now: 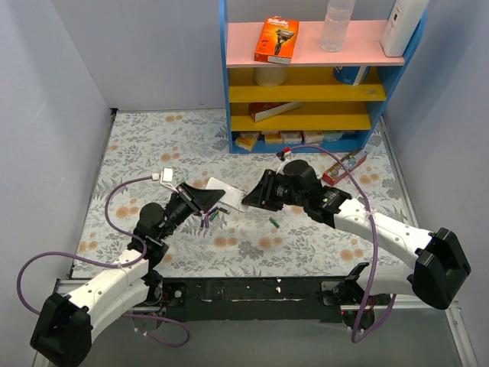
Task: Load the batteries into the remote control
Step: Adjust the remote control.
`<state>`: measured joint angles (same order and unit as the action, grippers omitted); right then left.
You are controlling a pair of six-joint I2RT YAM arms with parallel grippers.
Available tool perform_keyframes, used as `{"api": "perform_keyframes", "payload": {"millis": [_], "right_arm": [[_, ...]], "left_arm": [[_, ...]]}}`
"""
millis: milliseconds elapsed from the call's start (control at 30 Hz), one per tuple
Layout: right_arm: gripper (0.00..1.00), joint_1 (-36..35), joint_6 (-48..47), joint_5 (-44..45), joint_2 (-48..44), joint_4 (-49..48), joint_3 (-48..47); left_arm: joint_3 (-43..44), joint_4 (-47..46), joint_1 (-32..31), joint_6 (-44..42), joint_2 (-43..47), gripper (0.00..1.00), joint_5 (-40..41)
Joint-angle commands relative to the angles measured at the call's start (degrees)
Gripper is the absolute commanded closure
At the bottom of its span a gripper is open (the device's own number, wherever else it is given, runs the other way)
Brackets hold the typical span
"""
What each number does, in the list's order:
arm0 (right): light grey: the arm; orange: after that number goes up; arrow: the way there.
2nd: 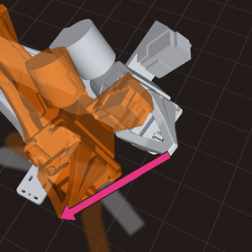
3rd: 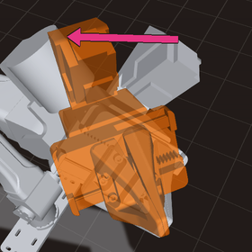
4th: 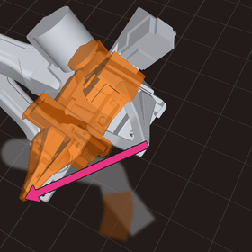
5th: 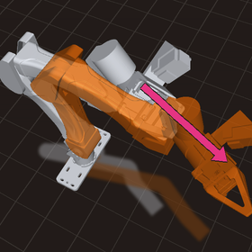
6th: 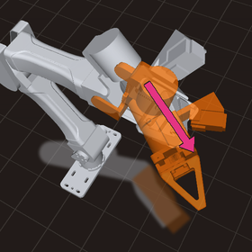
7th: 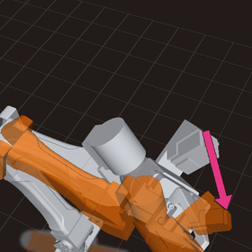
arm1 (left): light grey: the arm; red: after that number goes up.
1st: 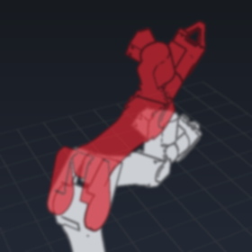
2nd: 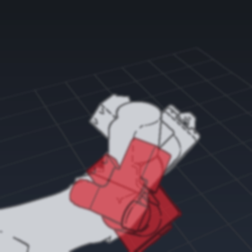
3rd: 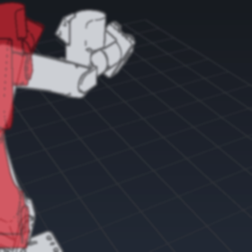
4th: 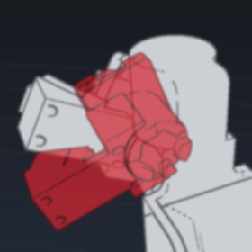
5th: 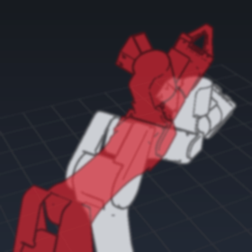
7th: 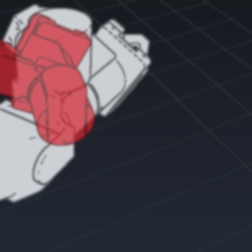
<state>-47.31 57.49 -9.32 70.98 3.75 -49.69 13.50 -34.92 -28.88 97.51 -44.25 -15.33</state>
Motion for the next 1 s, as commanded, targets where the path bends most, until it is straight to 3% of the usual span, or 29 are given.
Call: {"api": "perform_keyframes", "payload": {"millis": [0, 200, 300, 333, 400, 433, 600, 767, 967], "right_arm": [[0.61, -1.21, 0.78, 2.55, 0.83, 3.28, -0.58], [0.67, -1.21, 1.48, 4.31, 1.00, 2.67, -0.05], [0.77, -1.21, 0.52, 5.01, 1.35, 2.40, -0.49], [0.86, -1.21, 0.08, 5.19, 1.53, 2.58, -0.84], [0.95, -1.21, -2.11, 5.80, 1.71, 4.33, -2.33], [0.99, -1.03, -3.43, 6.24, 1.71, 5.12, -3.12], [0.99, -0.16, -12.82, 8.36, 1.36, 11.36, -7.70], [0.99, 2.57, -19.34, 5.81, 0.48, 15.67, -11.65], [0.99, 6.09, -27.25, -1.03, 0.47, 15.50, -12.79]], "left_arm": [[0.39, -6.39, -0.91, 0.92, 2.15, 1.00, 2.59], [0.65, -6.22, -1.70, 0.31, 2.85, 1.00, 3.20], [0.39, -6.66, -2.49, -0.57, 2.59, 1.00, 2.85], [0.48, -6.39, -2.67, -0.92, 2.42, 0.98, 2.42], [0.74, -4.64, -2.67, -0.84, 1.98, 0.92, 1.19], [1.18, -4.20, -2.67, -0.84, 1.80, 0.81, 0.75], [3.90, 1.69, -2.67, -4.43, 0.83, 0.66, -2.85], [7.50, 10.18, -2.58, -10.31, 0.30, 0.27, -5.76], [11.64, 19.35, 1.28, -17.88, -0.04, 0.22, -10.32]]}}
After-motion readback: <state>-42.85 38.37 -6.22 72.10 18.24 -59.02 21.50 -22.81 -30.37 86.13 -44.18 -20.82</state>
